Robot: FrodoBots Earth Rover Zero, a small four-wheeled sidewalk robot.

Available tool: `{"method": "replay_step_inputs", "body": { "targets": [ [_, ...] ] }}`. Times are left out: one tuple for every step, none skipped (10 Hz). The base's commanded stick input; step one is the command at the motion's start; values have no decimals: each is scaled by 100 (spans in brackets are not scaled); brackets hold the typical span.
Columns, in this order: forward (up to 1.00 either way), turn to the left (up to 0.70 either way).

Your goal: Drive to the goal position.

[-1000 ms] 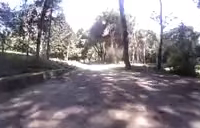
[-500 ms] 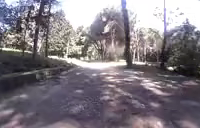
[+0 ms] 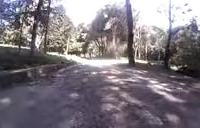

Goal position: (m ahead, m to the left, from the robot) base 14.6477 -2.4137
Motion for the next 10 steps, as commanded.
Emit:
{"method": "replay_step_inputs", "body": {
  "targets": [
    [85, 0],
    [85, 0],
    [85, 0],
    [85, 0],
    [85, 0],
    [85, 0],
    [85, 0],
    [85, 0],
    [85, 0],
    [85, 0]
  ]
}}
